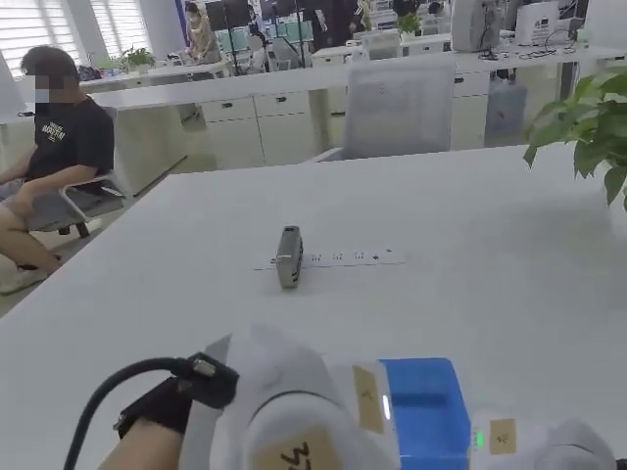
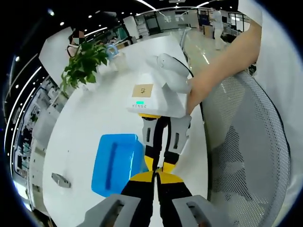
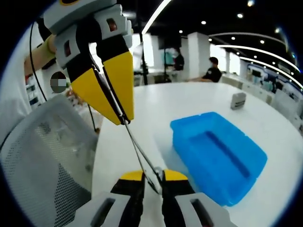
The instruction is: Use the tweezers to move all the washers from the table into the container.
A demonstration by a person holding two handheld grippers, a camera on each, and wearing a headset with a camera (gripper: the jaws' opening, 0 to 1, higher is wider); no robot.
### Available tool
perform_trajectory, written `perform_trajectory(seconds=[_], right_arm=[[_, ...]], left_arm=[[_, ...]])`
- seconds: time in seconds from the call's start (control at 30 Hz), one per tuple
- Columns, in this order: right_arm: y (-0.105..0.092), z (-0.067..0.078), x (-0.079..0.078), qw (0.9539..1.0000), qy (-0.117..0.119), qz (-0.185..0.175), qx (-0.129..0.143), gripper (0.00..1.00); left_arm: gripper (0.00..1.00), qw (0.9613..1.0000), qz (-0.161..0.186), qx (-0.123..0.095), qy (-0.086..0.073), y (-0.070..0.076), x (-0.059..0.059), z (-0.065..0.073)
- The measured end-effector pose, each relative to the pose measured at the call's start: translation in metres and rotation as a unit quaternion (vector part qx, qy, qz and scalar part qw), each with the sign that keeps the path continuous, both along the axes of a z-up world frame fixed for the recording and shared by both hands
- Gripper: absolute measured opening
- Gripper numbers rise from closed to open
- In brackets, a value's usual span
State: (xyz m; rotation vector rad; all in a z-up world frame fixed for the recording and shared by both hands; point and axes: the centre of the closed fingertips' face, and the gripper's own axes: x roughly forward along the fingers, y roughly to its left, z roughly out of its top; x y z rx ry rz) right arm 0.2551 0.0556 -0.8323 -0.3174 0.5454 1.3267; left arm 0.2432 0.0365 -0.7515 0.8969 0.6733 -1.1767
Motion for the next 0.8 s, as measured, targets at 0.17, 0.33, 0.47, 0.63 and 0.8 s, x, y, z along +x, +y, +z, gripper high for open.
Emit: perform_trajectory(seconds=[0.17, 0.33, 0.47, 0.63, 0.8], right_arm=[[0.0, 0.003, 0.001, 0.9995, 0.026, -0.01, 0.017, 0.14], [-0.002, 0.018, -0.001, 0.9989, 0.021, -0.001, 0.042, 0.15], [-0.003, 0.025, -0.002, 0.9989, 0.002, 0.007, 0.046, 0.11], [-0.005, 0.022, 0.002, 0.999, 0.01, -0.002, 0.043, 0.06], [-0.013, 0.022, 0.006, 0.9991, 0.01, -0.018, 0.038, 0.03]], left_arm=[[0.0, 0.9989, 0.014, -0.009, 0.044, -0.003, 0.01, -0.004], [0.0, 0.9967, 0.017, -0.006, 0.08, -0.001, 0.016, -0.007], [0.0, 0.9962, 0.011, -0.002, 0.086, -0.002, 0.015, -0.01], [0.0, 0.9955, 0.03, -0.017, 0.088, -0.003, 0.015, -0.021], [0.0, 0.989, 0.102, -0.076, 0.075, 0.001, 0.019, -0.018]])
